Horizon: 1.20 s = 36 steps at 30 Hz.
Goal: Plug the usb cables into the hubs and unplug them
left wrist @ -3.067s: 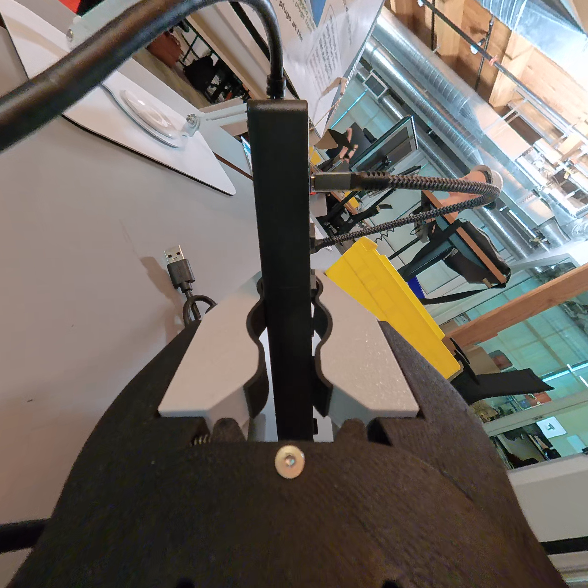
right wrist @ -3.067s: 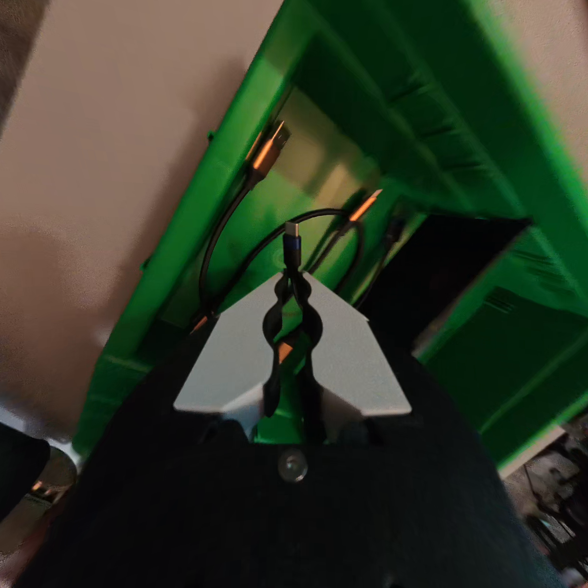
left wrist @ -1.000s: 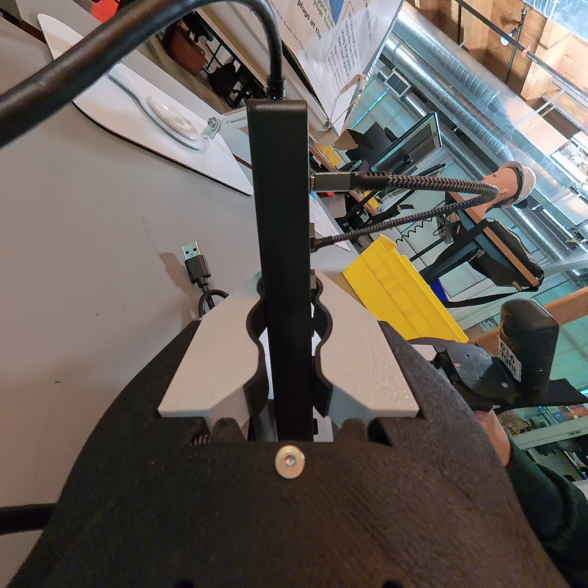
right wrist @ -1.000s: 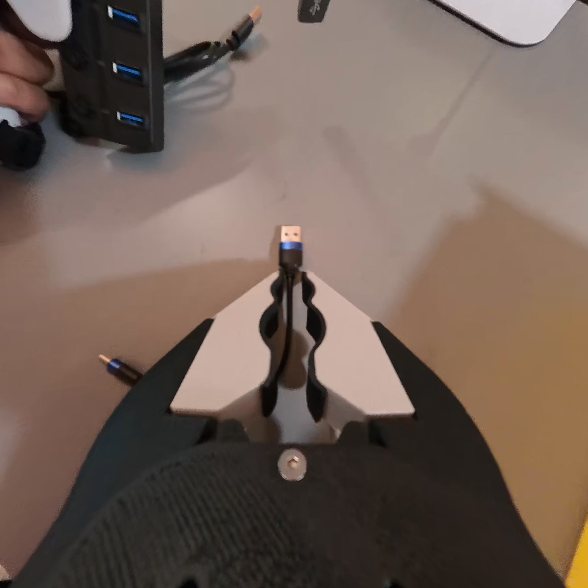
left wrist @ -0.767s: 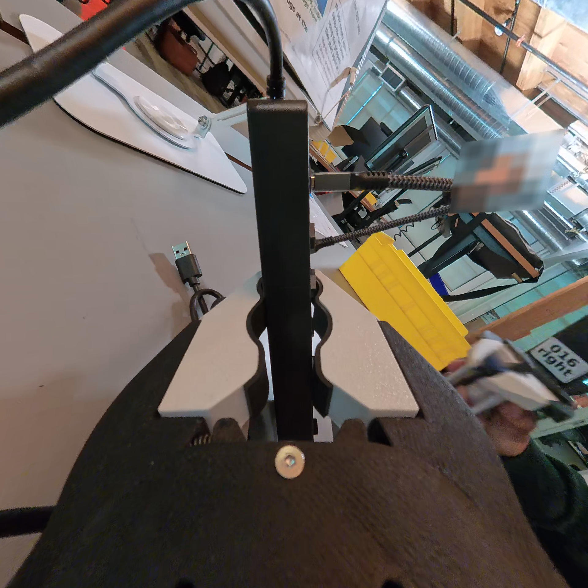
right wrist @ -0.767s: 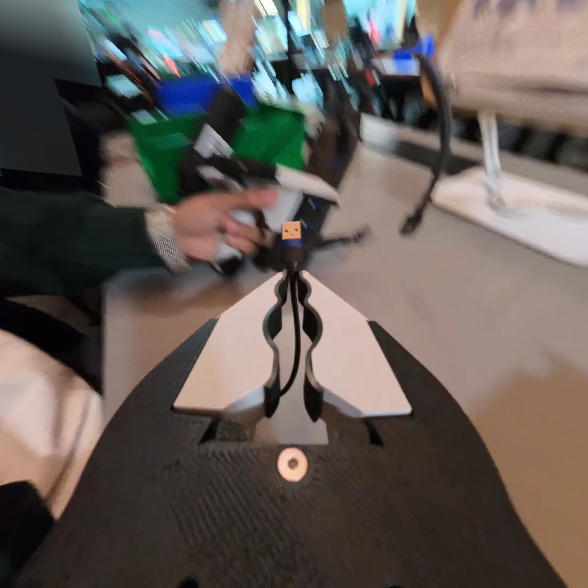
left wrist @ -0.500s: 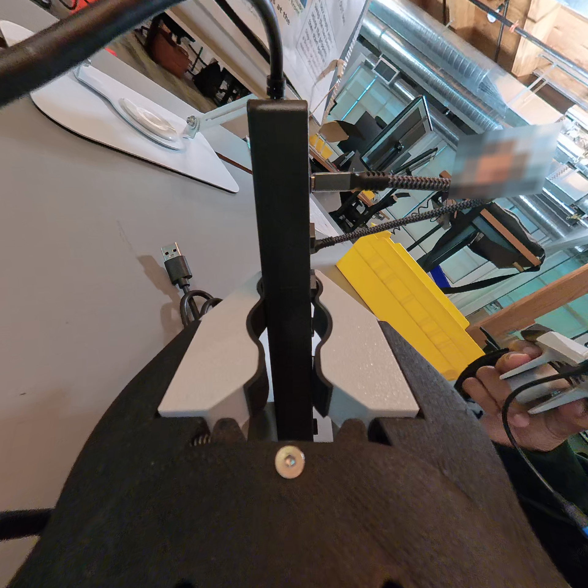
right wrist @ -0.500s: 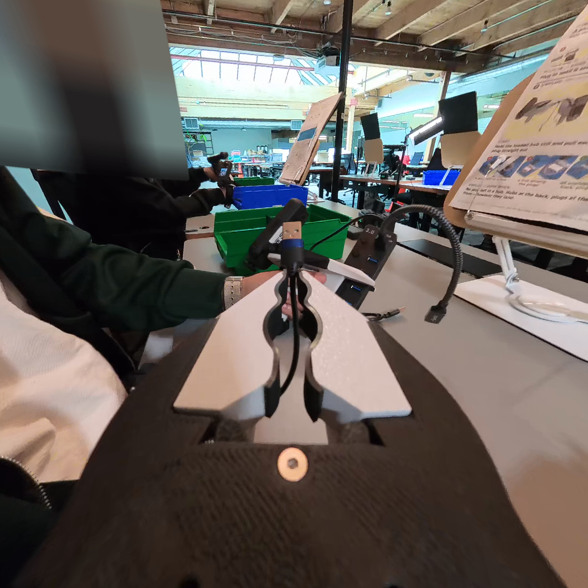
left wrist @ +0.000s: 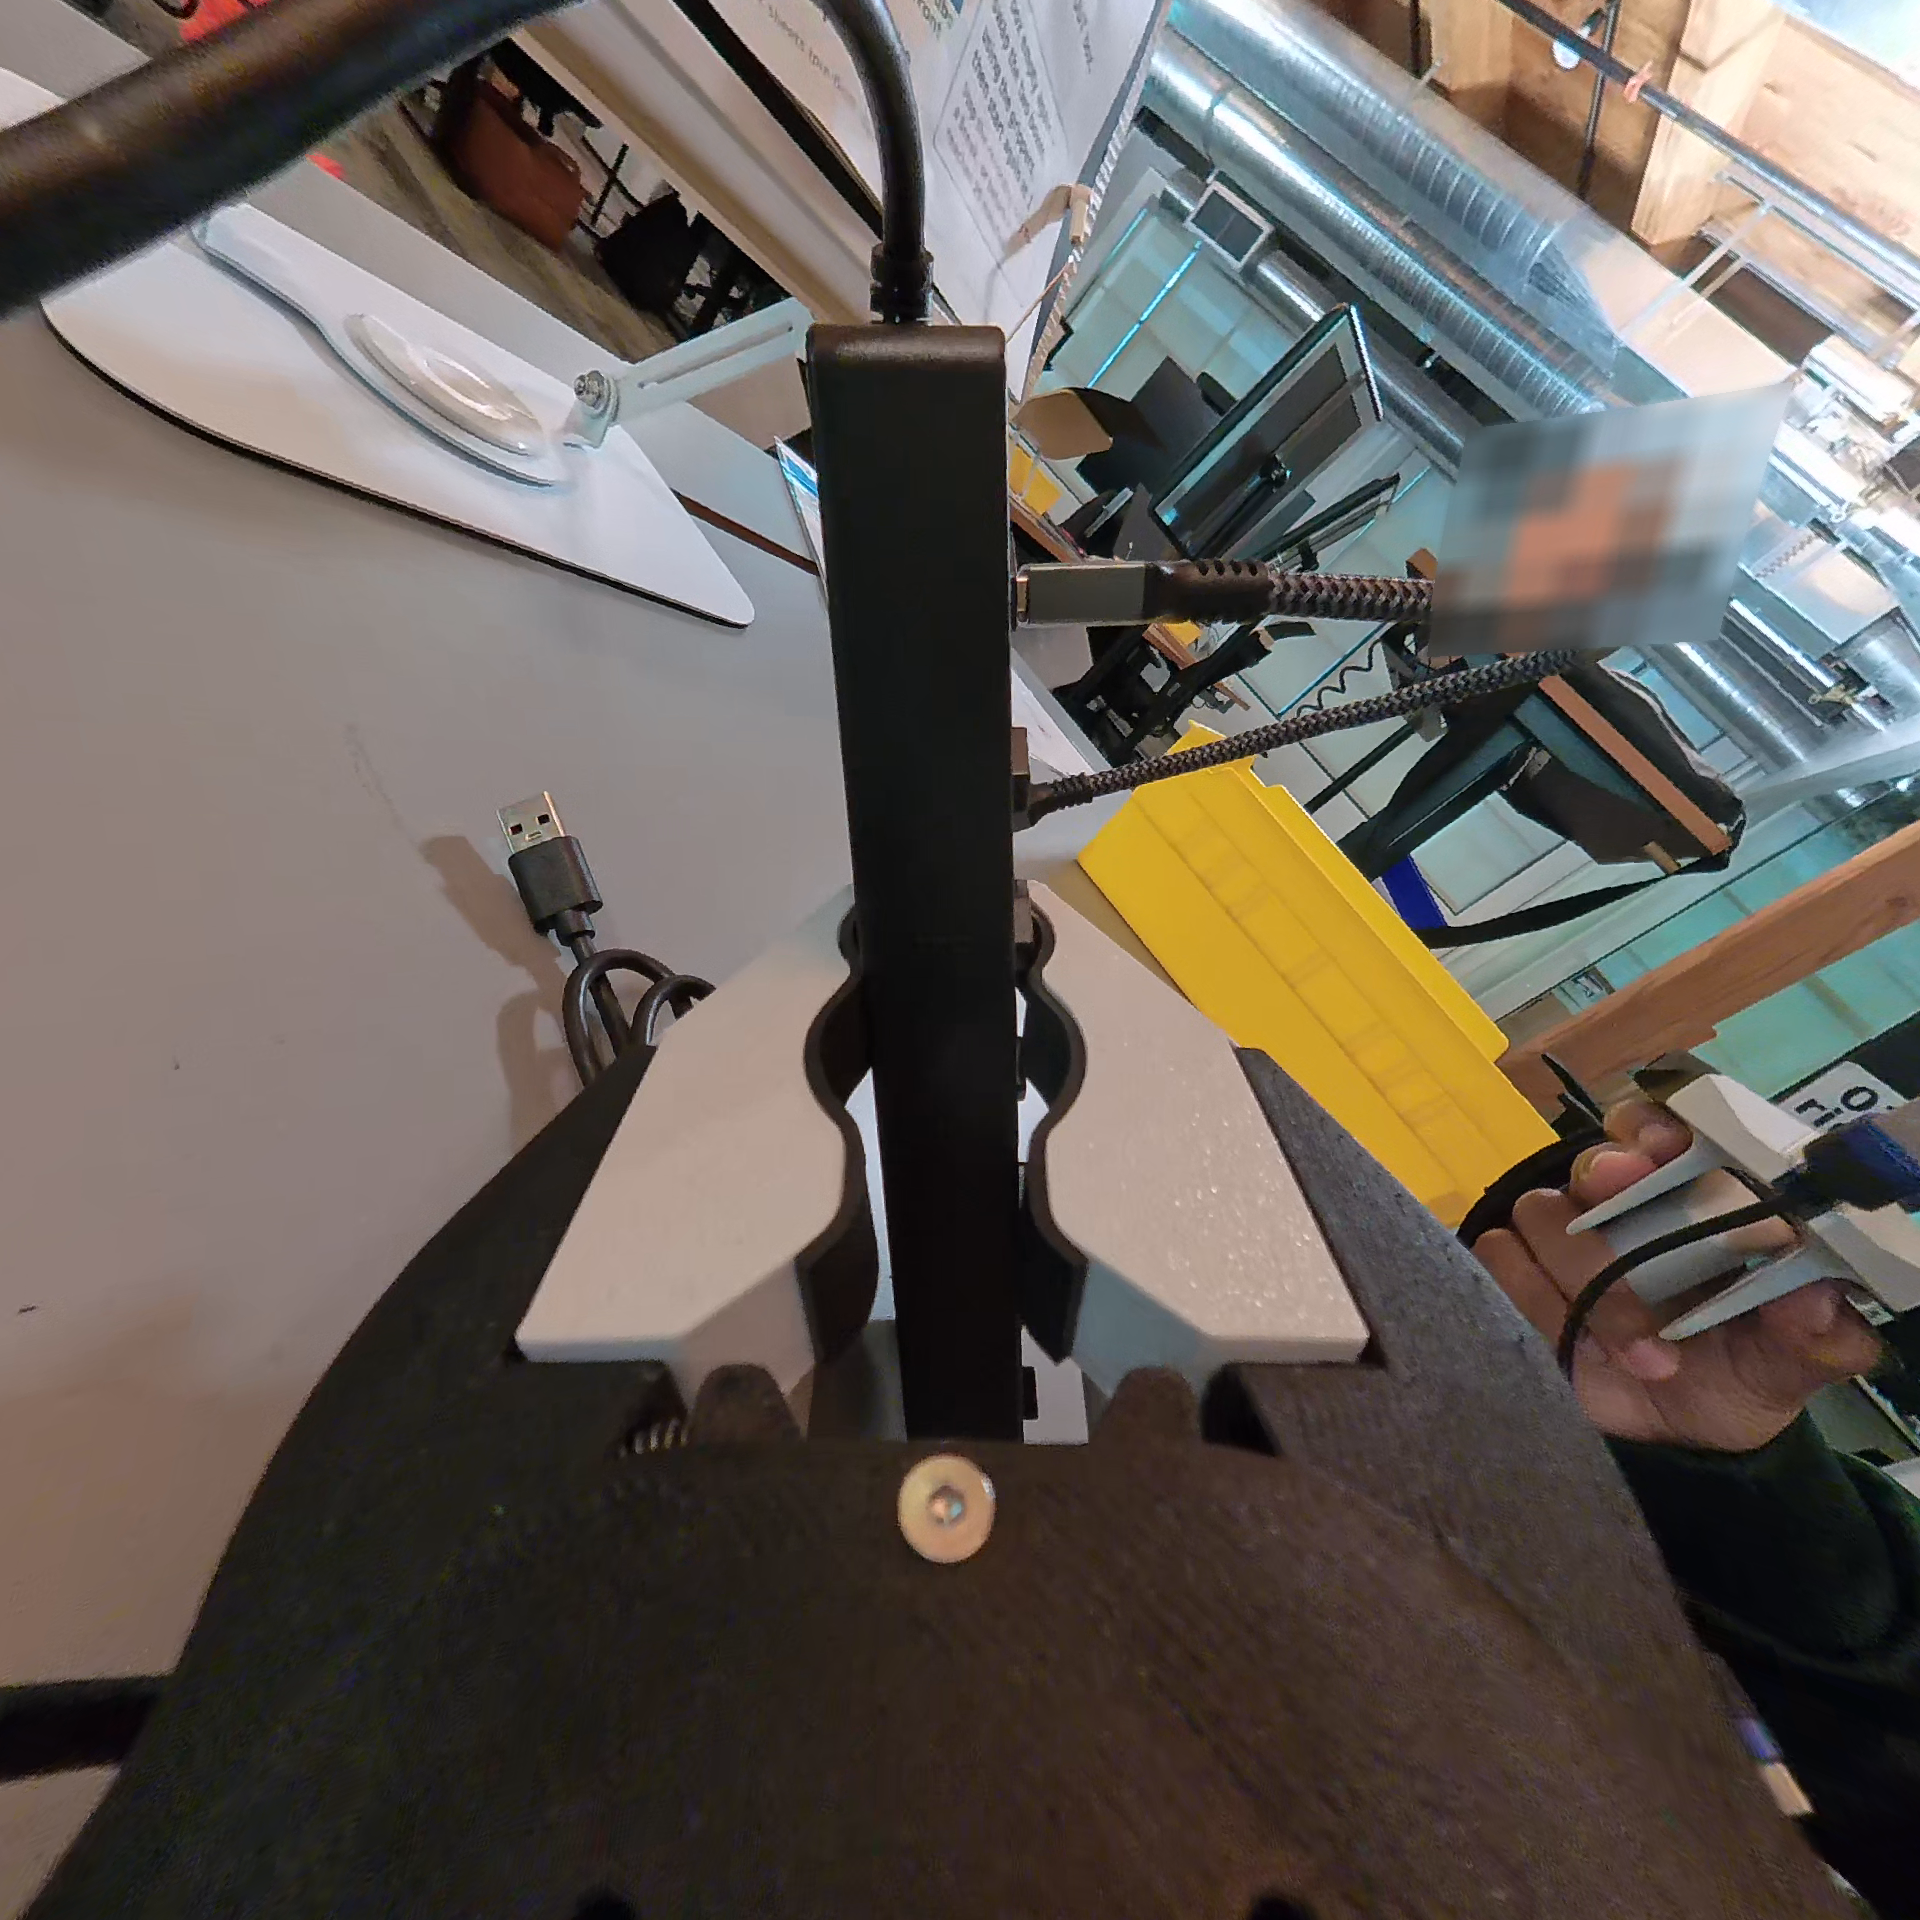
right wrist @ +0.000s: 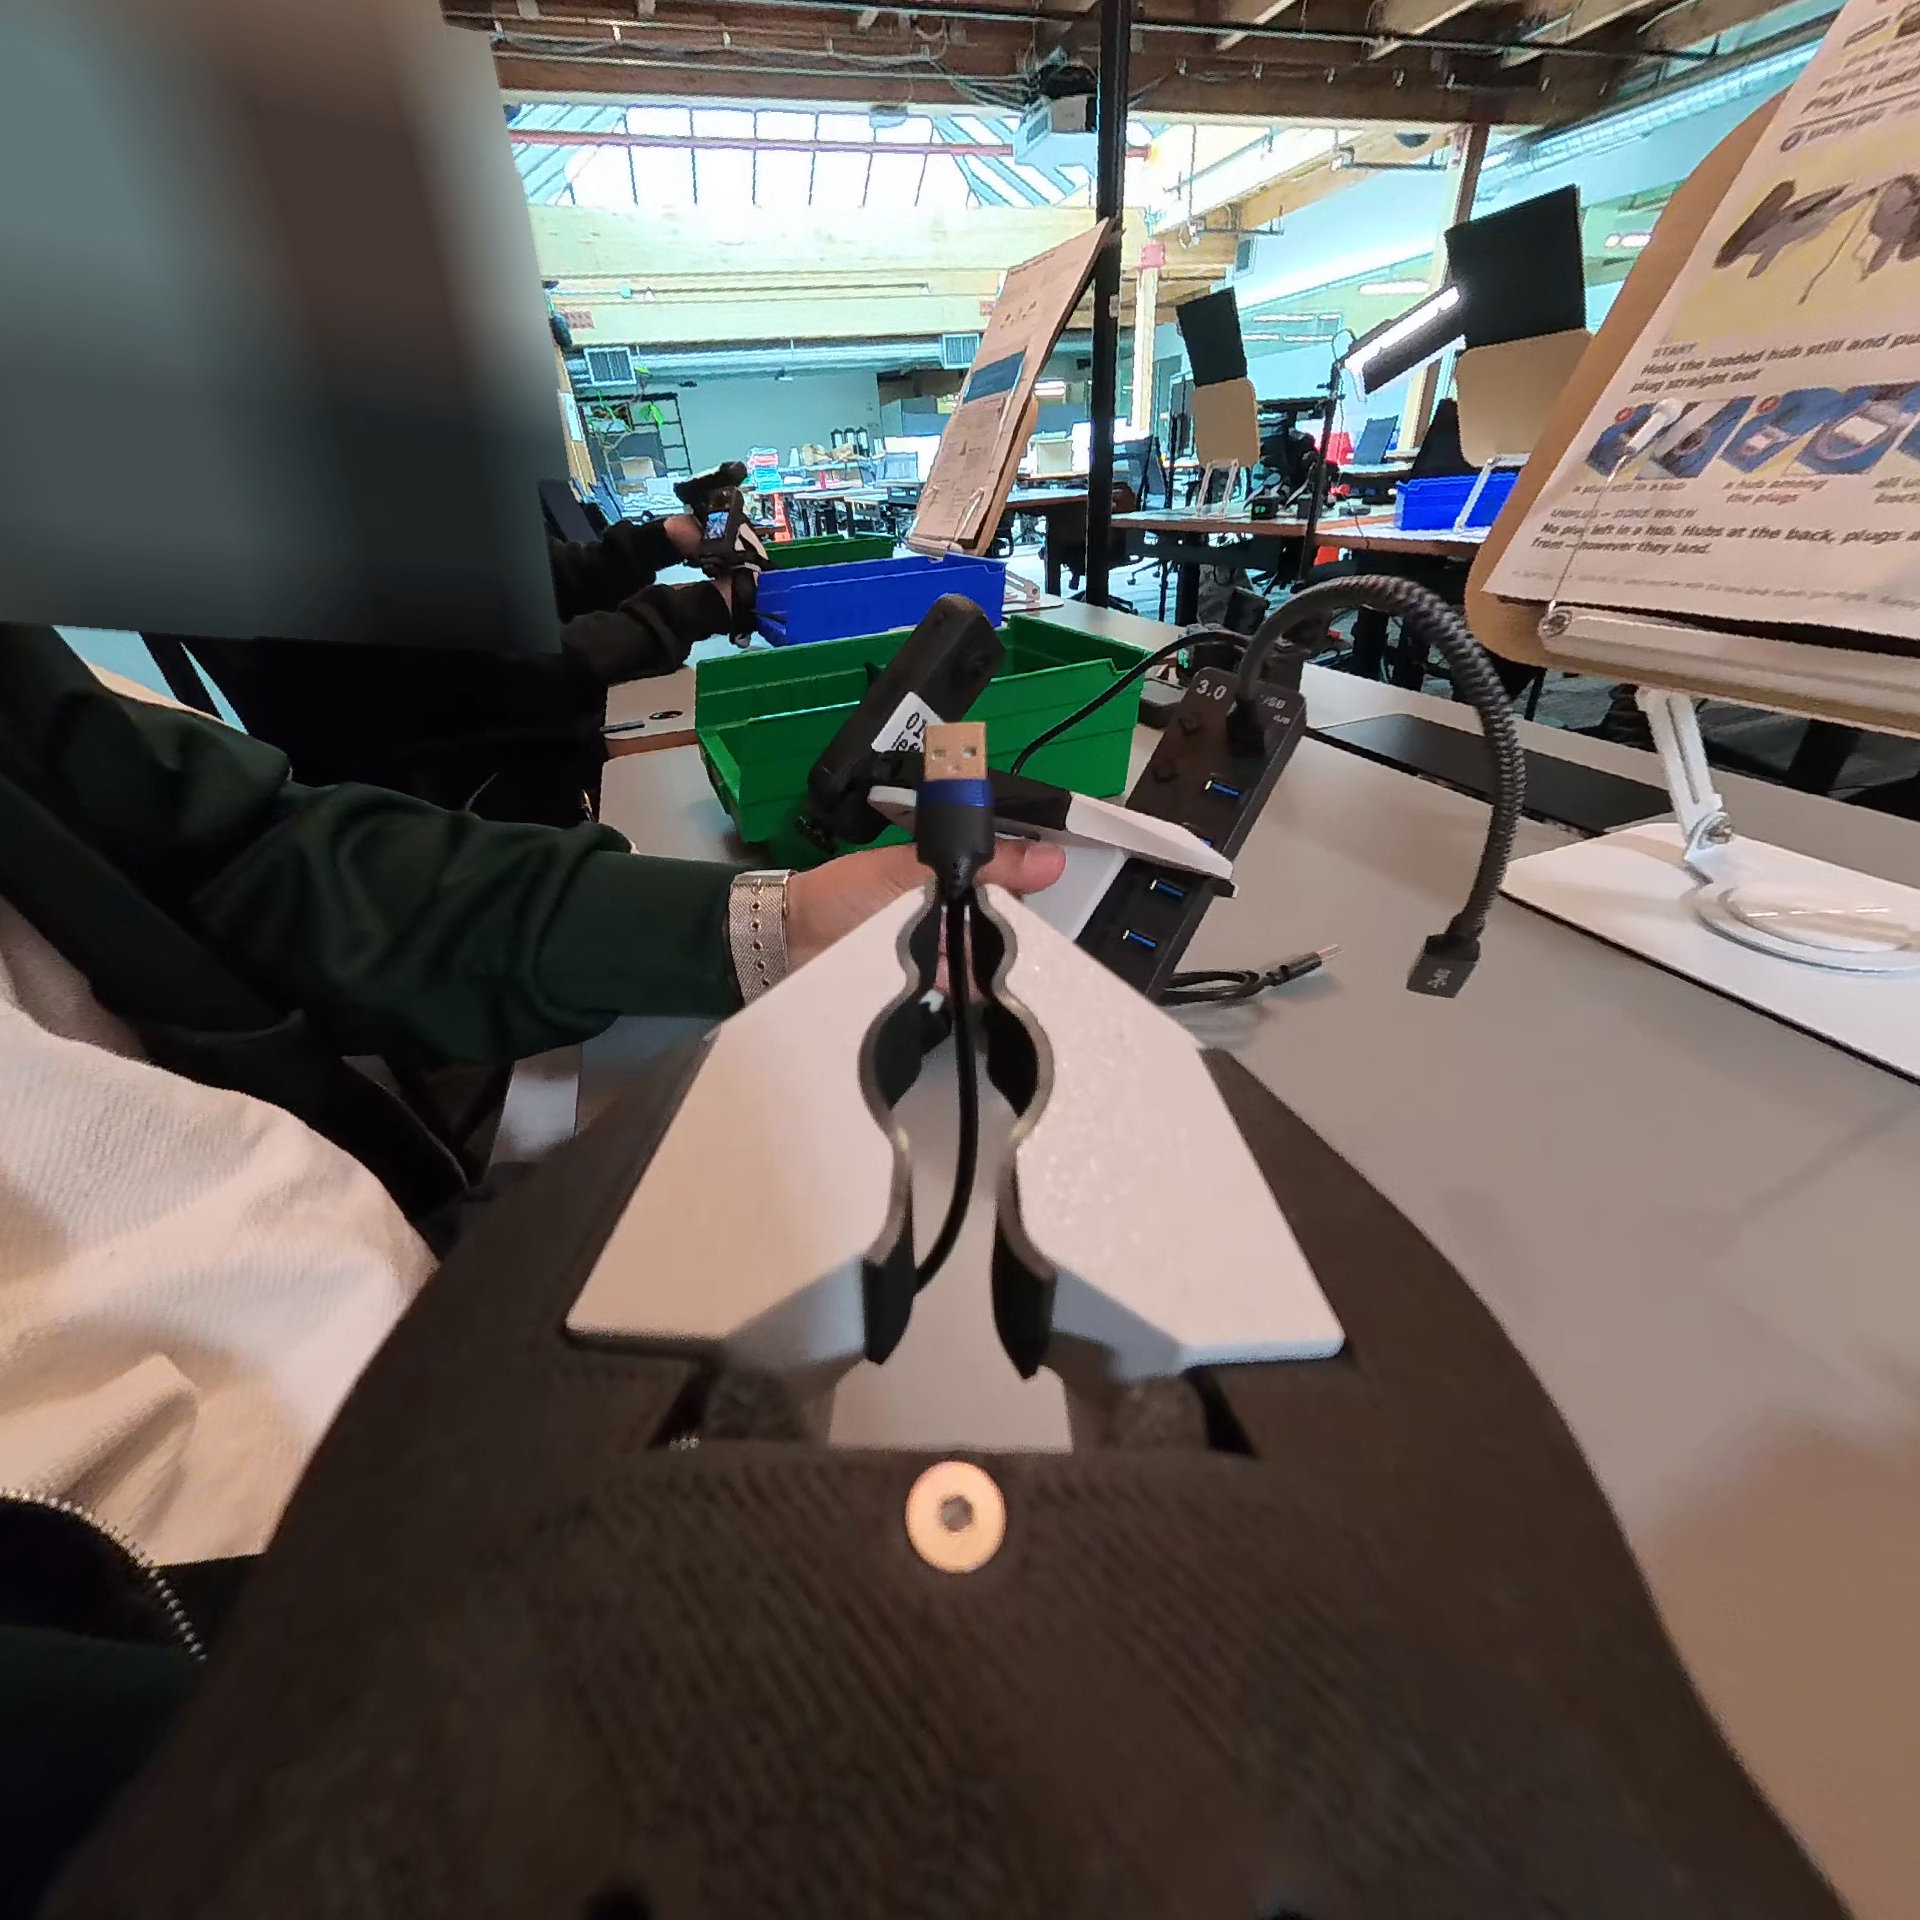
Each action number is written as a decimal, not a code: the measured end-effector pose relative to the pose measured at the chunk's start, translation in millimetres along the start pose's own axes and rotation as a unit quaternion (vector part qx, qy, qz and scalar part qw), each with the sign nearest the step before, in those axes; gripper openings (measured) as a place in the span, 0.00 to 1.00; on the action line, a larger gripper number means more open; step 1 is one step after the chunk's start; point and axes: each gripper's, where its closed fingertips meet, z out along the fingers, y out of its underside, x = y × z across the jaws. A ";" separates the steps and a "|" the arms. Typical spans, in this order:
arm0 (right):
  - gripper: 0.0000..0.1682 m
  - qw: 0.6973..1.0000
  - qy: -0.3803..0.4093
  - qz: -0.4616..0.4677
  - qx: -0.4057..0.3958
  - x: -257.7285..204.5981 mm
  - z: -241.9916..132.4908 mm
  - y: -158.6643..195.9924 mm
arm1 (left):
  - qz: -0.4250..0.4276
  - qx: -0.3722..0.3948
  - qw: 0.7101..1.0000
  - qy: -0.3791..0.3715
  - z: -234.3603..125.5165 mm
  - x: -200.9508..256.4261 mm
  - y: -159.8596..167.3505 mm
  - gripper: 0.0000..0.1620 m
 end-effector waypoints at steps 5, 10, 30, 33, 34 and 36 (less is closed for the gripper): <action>0.02 1.000 0.002 0.006 -0.008 1.9 1.2 3.9 | 0.001 -0.001 1.000 0.001 0.4 0.5 0.6 0.13; 0.02 1.000 0.006 0.008 -0.014 3.6 2.1 7.0 | 0.002 -0.001 1.000 0.000 0.4 0.6 0.7 0.13; 0.02 1.000 0.000 0.003 -0.011 -0.4 4.7 6.3 | 0.002 -0.004 1.000 -0.001 0.9 0.5 1.9 0.13; 0.02 1.000 0.000 0.006 -0.012 -0.1 5.1 7.2 | 0.001 -0.004 1.000 -0.001 0.9 0.3 1.9 0.13; 0.02 1.000 0.002 0.007 -0.013 0.8 5.2 7.8 | 0.001 -0.004 1.000 -0.001 0.9 0.3 1.8 0.13; 0.02 1.000 0.007 0.011 -0.017 2.8 5.4 9.7 | 0.001 -0.004 1.000 -0.001 0.9 0.2 1.8 0.13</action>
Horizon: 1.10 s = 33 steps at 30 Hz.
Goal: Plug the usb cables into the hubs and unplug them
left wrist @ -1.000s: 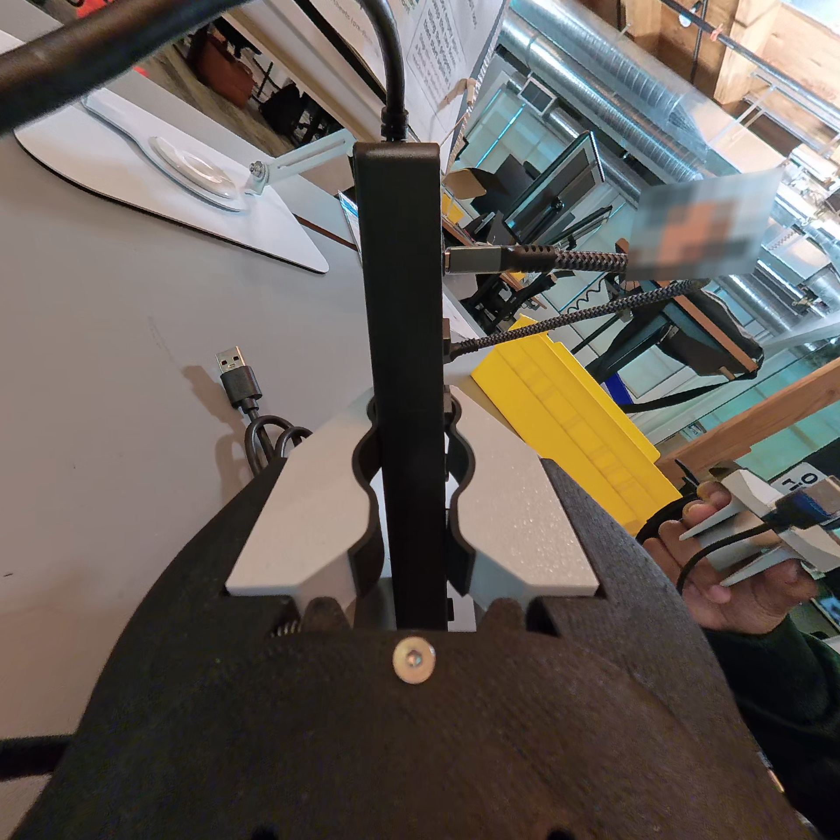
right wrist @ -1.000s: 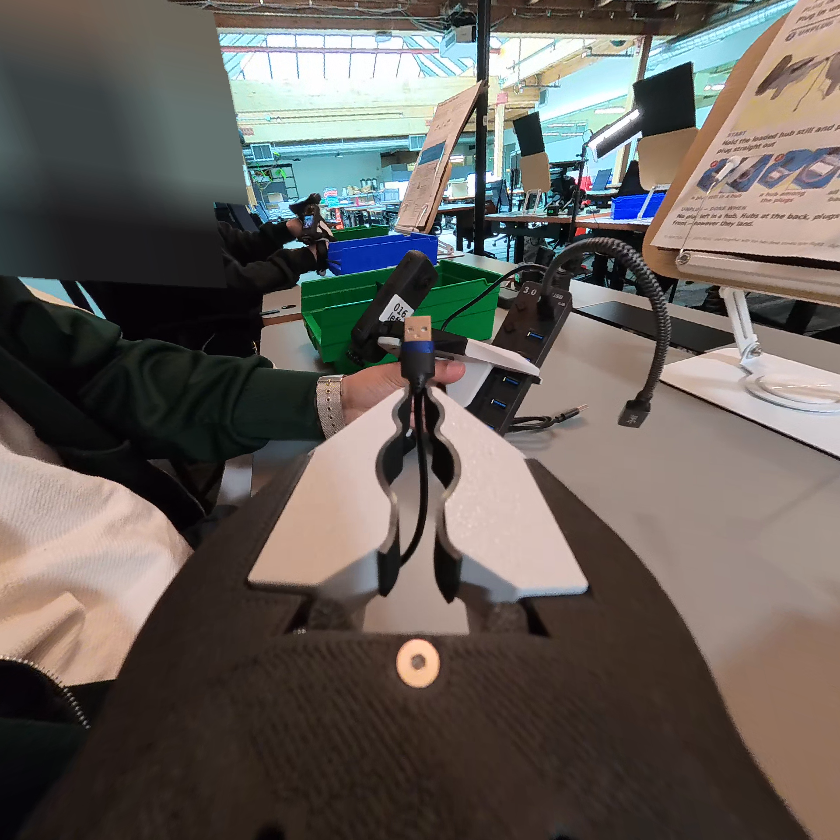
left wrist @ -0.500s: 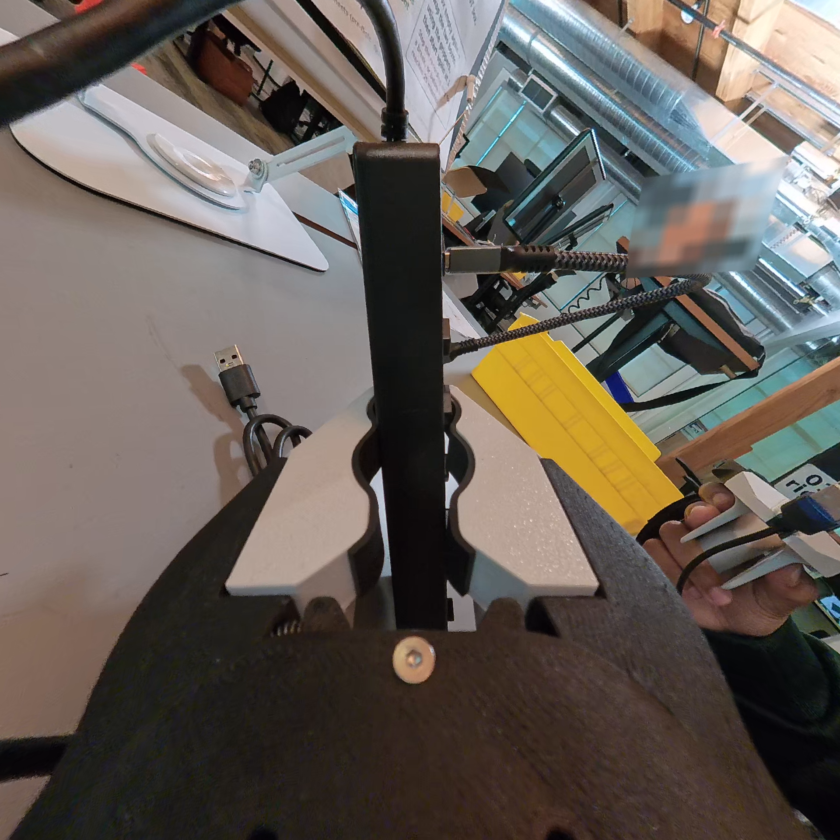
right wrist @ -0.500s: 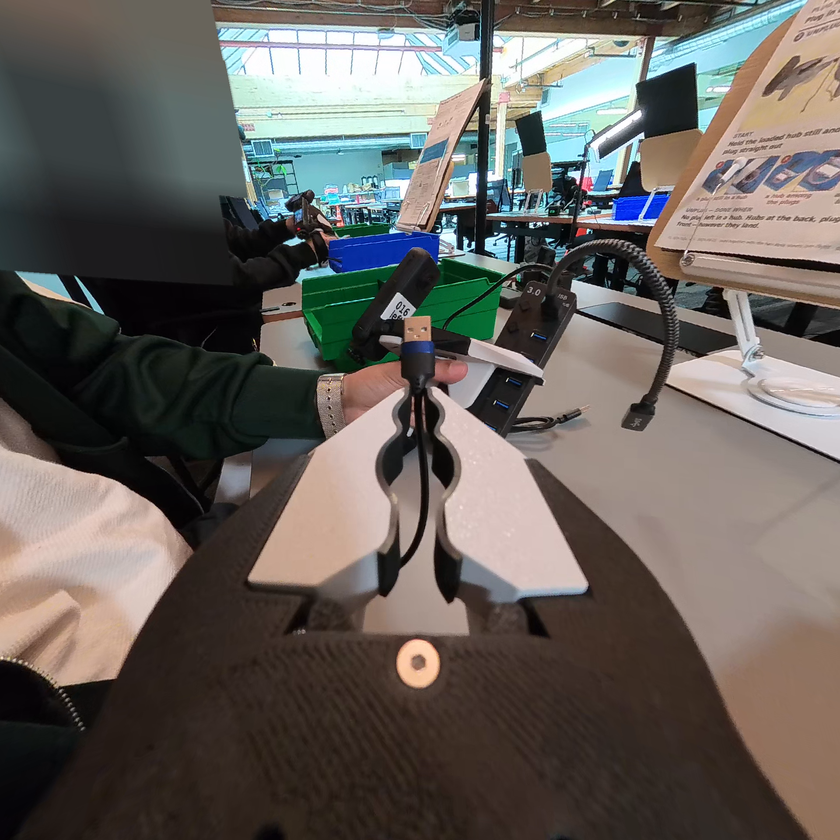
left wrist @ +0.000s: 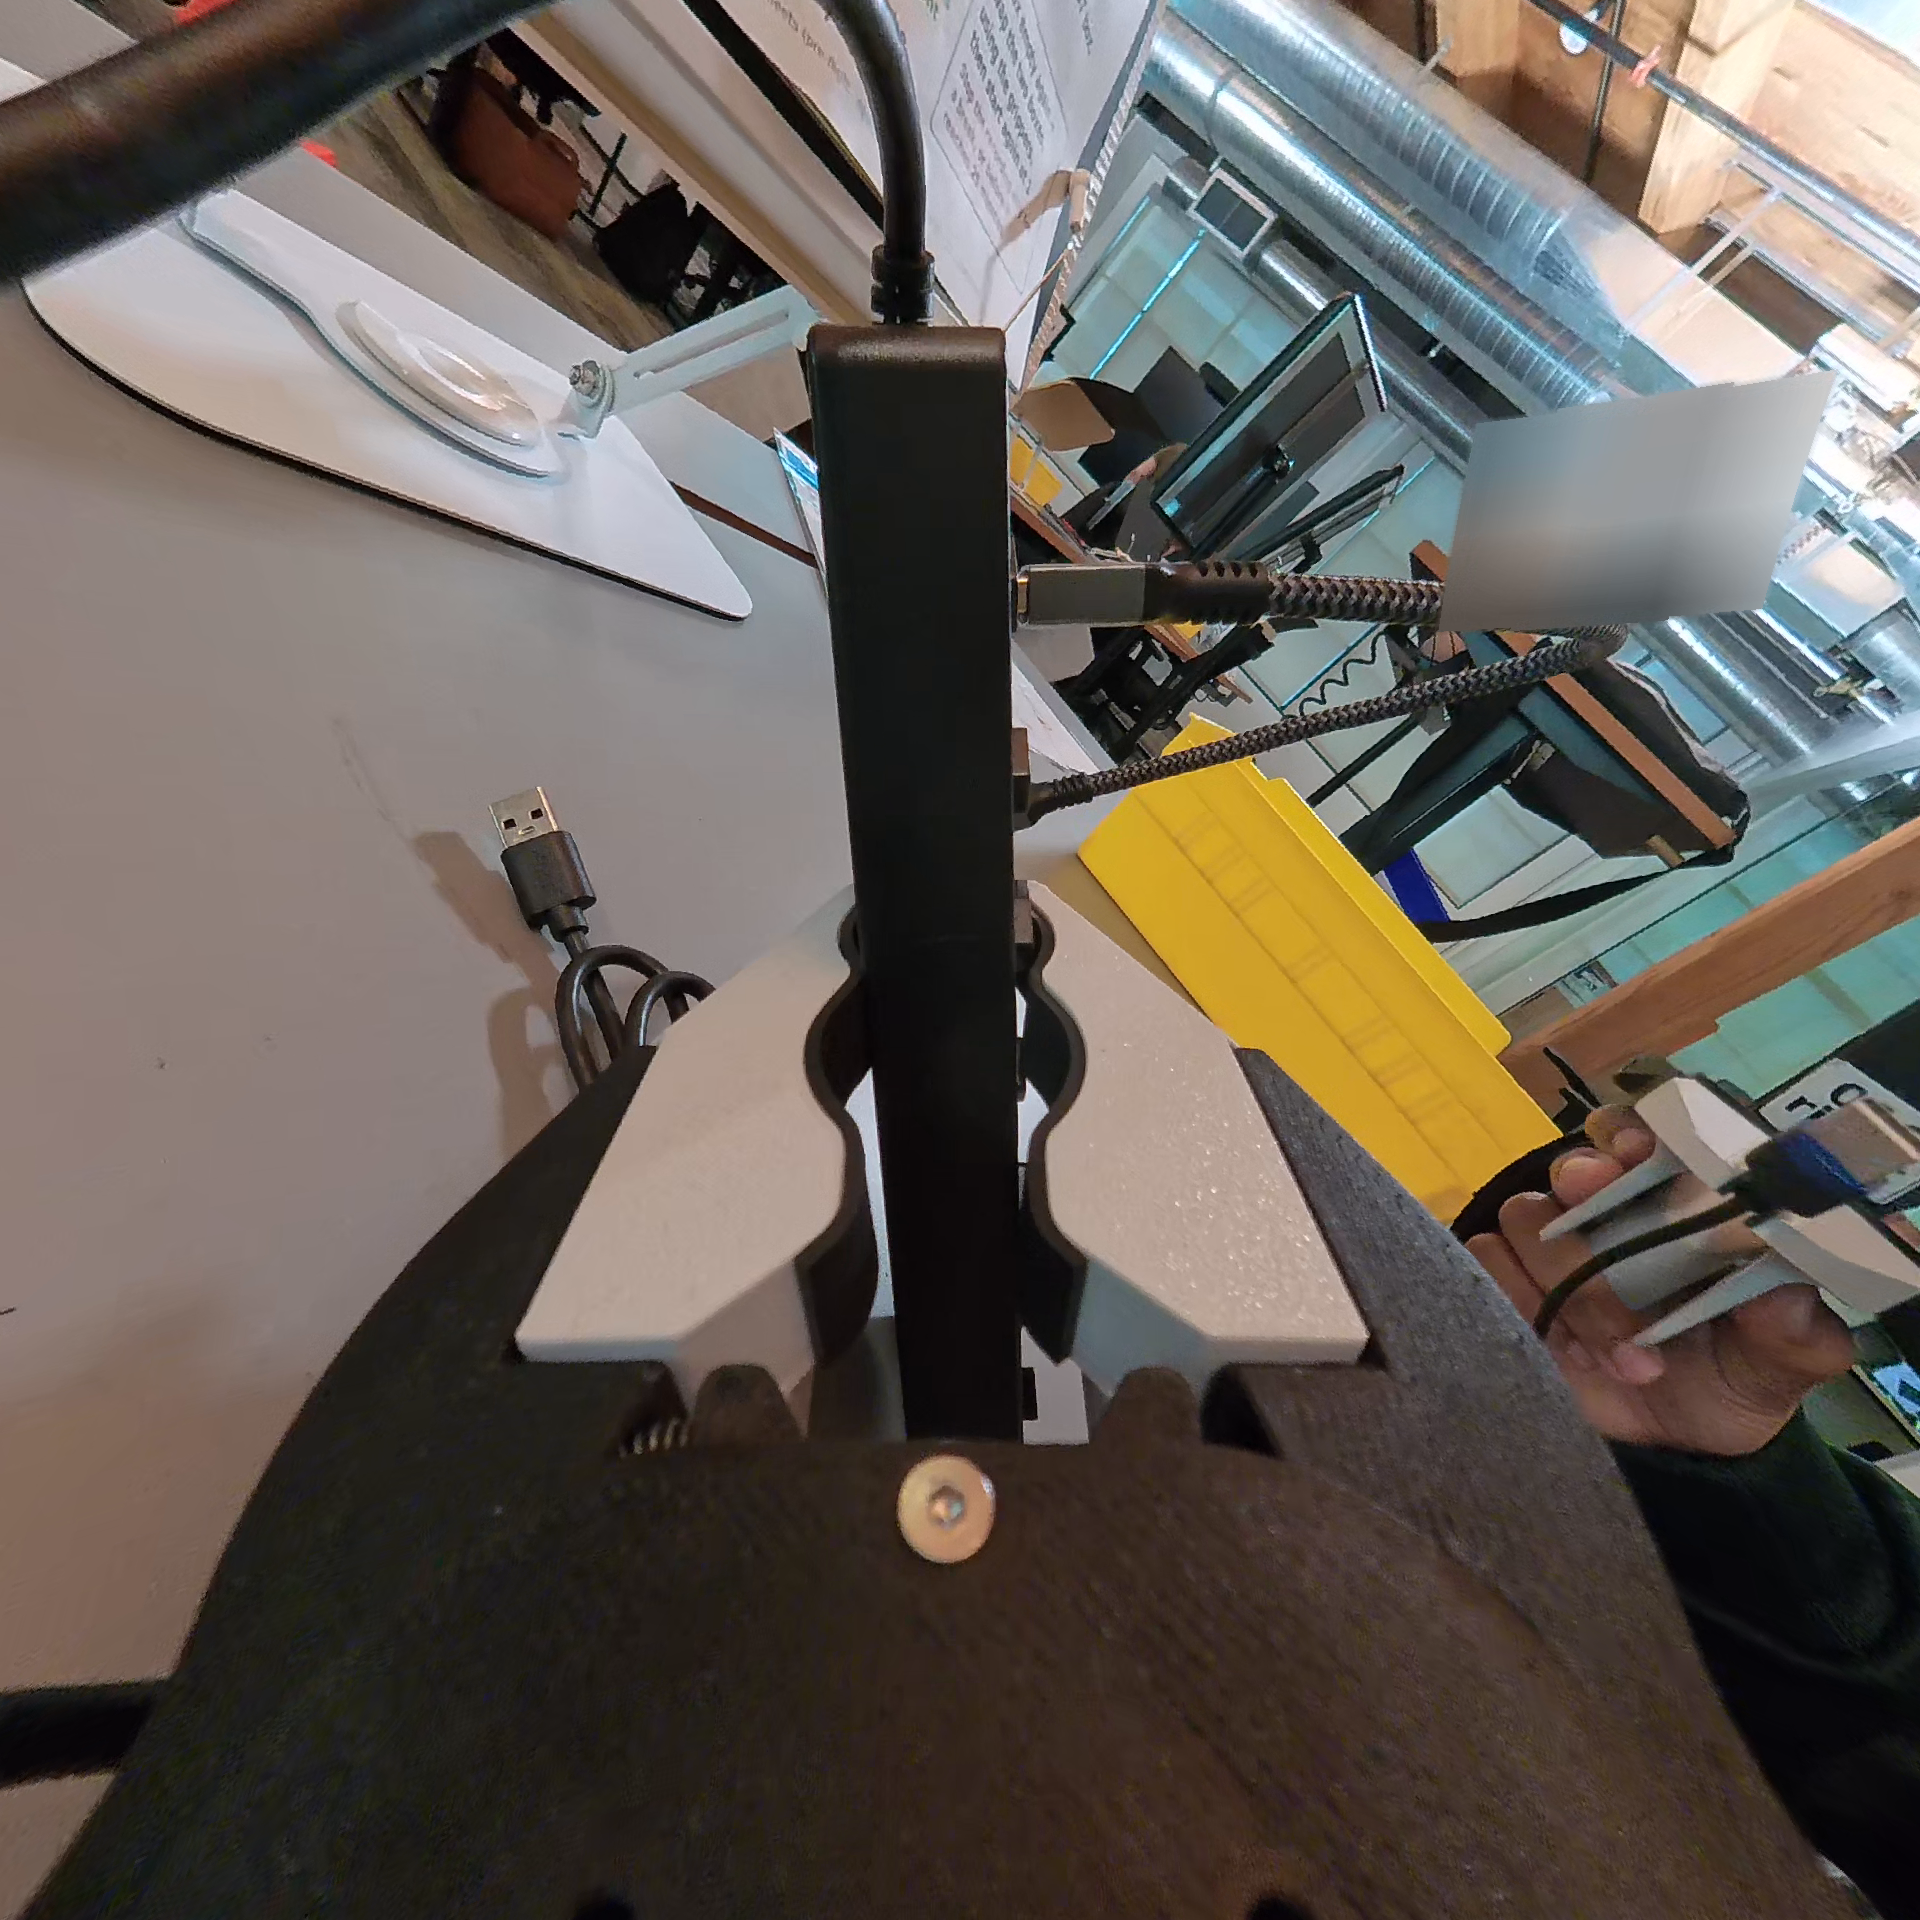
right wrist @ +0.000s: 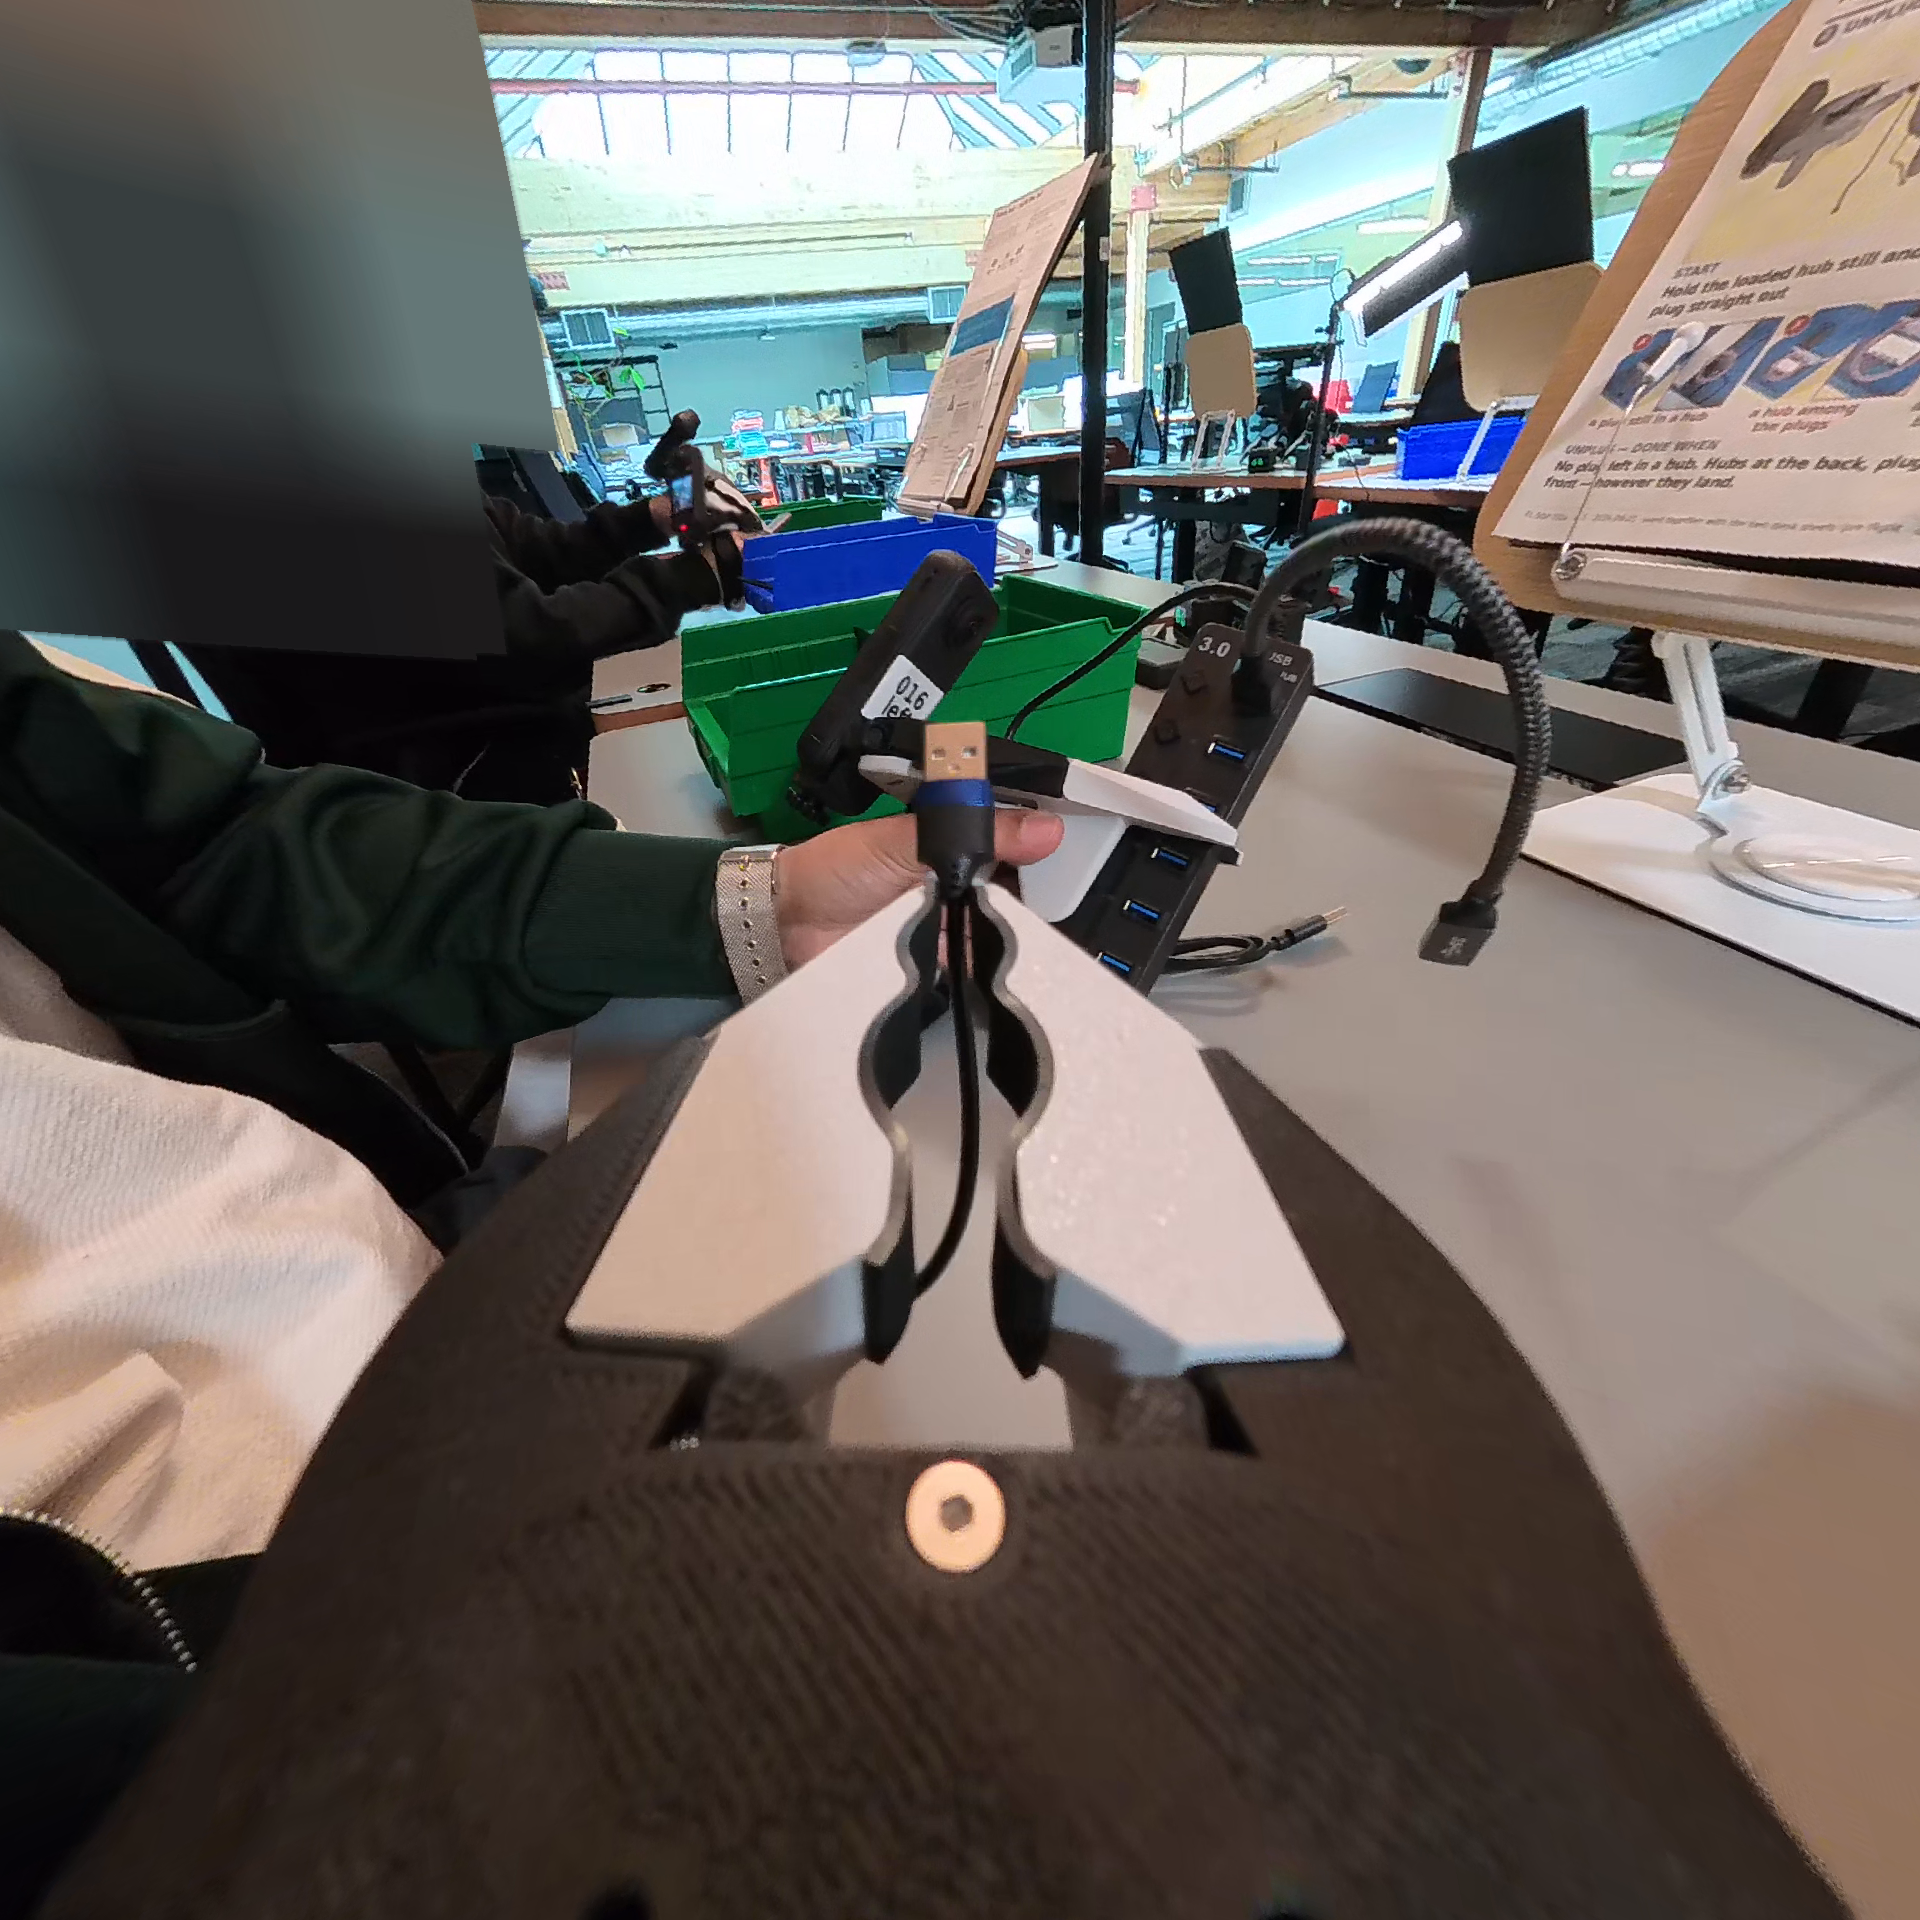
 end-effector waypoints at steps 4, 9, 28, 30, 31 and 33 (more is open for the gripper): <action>0.02 1.000 0.022 0.011 -0.019 9.4 0.5 7.8 | 0.000 0.000 1.000 0.000 0.0 -0.1 0.0 0.13; 0.02 0.998 0.049 0.030 -0.029 24.5 1.8 14.7 | -0.001 0.000 1.000 0.000 -0.1 -0.3 0.0 0.13; 0.02 0.853 0.311 -0.337 -0.248 59.7 -12.8 42.8 | -0.003 0.001 1.000 -0.001 -0.2 -1.0 -0.1 0.13; 0.02 0.866 0.287 -0.323 -0.251 49.1 -6.7 46.7 | -0.003 0.000 1.000 0.000 -0.2 -0.9 -0.1 0.13; 0.02 0.874 0.276 -0.313 -0.249 44.9 -3.9 47.5 | -0.003 0.001 1.000 0.000 -0.2 -0.8 -0.1 0.13; 0.02 0.896 0.258 -0.277 -0.232 38.9 0.4 45.8 | -0.003 0.001 1.000 0.000 -0.2 -0.9 -0.2 0.13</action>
